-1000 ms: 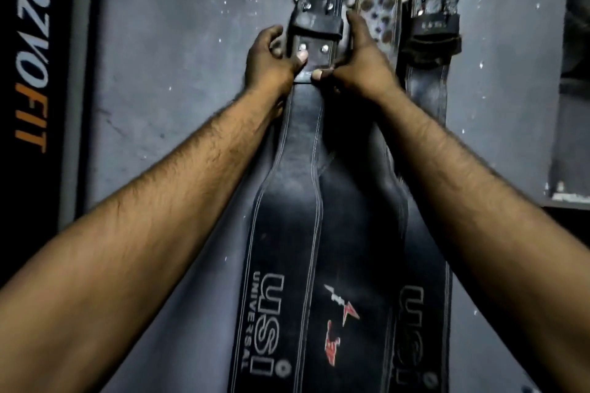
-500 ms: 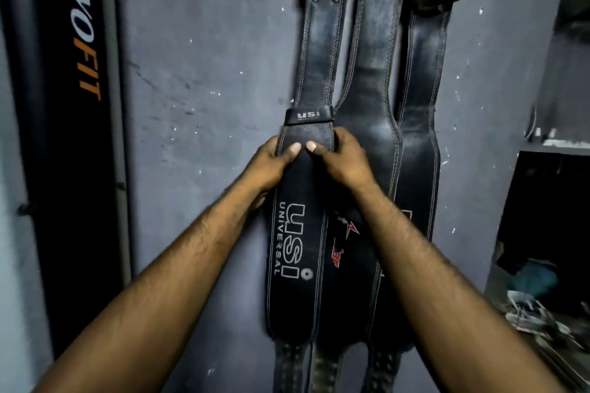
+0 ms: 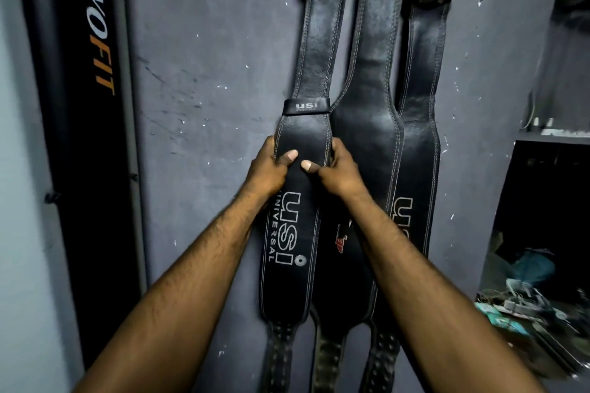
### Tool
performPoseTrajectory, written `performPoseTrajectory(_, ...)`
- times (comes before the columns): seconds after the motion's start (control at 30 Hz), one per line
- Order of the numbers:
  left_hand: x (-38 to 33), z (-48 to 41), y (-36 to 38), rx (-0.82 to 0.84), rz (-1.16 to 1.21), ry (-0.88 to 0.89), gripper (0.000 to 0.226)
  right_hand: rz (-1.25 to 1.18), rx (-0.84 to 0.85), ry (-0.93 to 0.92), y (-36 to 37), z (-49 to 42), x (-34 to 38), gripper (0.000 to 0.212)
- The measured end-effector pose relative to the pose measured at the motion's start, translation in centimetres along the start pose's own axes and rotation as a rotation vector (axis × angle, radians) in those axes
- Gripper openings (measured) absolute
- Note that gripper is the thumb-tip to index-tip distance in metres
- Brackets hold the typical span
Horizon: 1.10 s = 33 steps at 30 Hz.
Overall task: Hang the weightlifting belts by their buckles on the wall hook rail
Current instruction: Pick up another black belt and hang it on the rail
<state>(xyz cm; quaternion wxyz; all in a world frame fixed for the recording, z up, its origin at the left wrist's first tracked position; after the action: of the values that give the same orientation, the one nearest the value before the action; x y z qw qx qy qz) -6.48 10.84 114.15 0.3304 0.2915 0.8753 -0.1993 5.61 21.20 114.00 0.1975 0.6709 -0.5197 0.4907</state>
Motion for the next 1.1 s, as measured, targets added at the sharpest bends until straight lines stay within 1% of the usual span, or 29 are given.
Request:
performPoseTrajectory(0.07,0.0,0.1,0.1,-0.014,0.002,0.005,0.020,0.011,-0.027,-0.020,0.0,0.8,0.4,0.053)
performPoseTrajectory(0.17,0.1,0.0,0.3,-0.003,0.025,0.008,0.021,0.022,0.007,-0.032,0.2,2.2,-0.3,0.058)
performPoseTrajectory(0.23,0.2,0.1,0.6,0.057,0.142,-0.022,0.028,-0.003,0.011,-0.029,0.2,2.4,-1.0,0.056)
performPoseTrajectory(0.27,0.4,0.4,0.9,0.115,0.199,-0.053,0.034,-0.006,0.002,-0.026,0.2,2.4,-1.2,0.055)
performPoseTrajectory(0.3,1.0,0.8,1.3,0.166,0.232,-0.084,0.041,0.013,-0.013,-0.031,0.0,2.2,-1.3,0.053)
performPoseTrajectory(0.33,1.6,1.6,1.5,0.201,0.215,-0.118,0.046,0.043,-0.027,-0.033,-0.2,2.1,-1.4,0.052)
performPoseTrajectory(0.4,3.1,2.7,1.6,0.167,0.159,-0.130,0.043,0.079,-0.035,-0.050,-0.4,2.3,-1.4,0.054)
performPoseTrajectory(0.47,4.0,3.1,1.6,0.087,0.144,-0.100,0.037,0.084,-0.014,-0.076,-0.5,2.7,-1.8,0.066)
performPoseTrajectory(0.53,4.4,3.1,1.5,0.069,0.150,-0.080,0.039,0.101,0.037,-0.070,-0.3,3.6,-2.8,0.079)
performPoseTrajectory(0.57,4.3,3.2,1.4,0.072,0.164,-0.077,0.040,0.094,0.062,-0.048,0.0,3.8,-3.7,0.079)
performPoseTrajectory(0.6,4.2,3.4,1.3,0.089,0.189,-0.083,0.038,0.071,0.070,-0.025,0.3,4.0,-4.5,0.073)
performPoseTrajectory(0.67,4.8,4.1,1.4,0.144,0.243,-0.135,0.035,0.061,0.026,0.018,0.7,4.0,-5.5,0.050)
performPoseTrajectory(0.7,5.4,4.5,1.6,0.174,0.246,-0.159,0.036,0.096,-0.011,0.026,0.7,4.0,-5.6,0.041)
performPoseTrajectory(0.73,5.9,4.9,1.8,0.186,0.230,-0.172,0.036,0.131,-0.029,0.028,0.6,4.0,-5.4,0.037)
performPoseTrajectory(0.8,6.4,5.6,1.7,0.141,0.187,-0.171,0.031,0.170,-0.021,0.046,0.6,4.1,-5.3,0.037)
performPoseTrajectory(0.87,6.9,5.7,1.6,0.108,0.175,-0.152,0.031,0.160,0.065,0.070,0.7,4.4,-6.0,0.044)
performPoseTrajectory(0.93,6.8,5.9,1.7,0.129,0.189,-0.133,0.036,0.119,0.141,0.066,1.1,4.7,-6.8,0.052)
performPoseTrajectory(1.03,7.6,6.6,2.6,0.245,0.236,-0.171,0.040,0.092,0.108,0.043,0.7,4.8,-7.3,0.053)
performPoseTrajectory(1.1,8.4,7.6,3.2,0.255,0.272,-0.212,0.039,0.091,0.064,0.036,0.4,4.8,-7.3,0.050)
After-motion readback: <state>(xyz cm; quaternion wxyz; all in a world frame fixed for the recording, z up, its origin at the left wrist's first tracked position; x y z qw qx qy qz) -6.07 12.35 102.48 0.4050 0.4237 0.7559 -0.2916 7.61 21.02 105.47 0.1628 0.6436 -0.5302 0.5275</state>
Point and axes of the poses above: each hand's wrist, its own z-axis away from the middle knuckle, its own y-axis out of the palm, x = y × z, the point moved 4 cm from there along -z, towards the middle knuckle, and after that the axes turned 9 degrees about y, right-handed, at the moved point
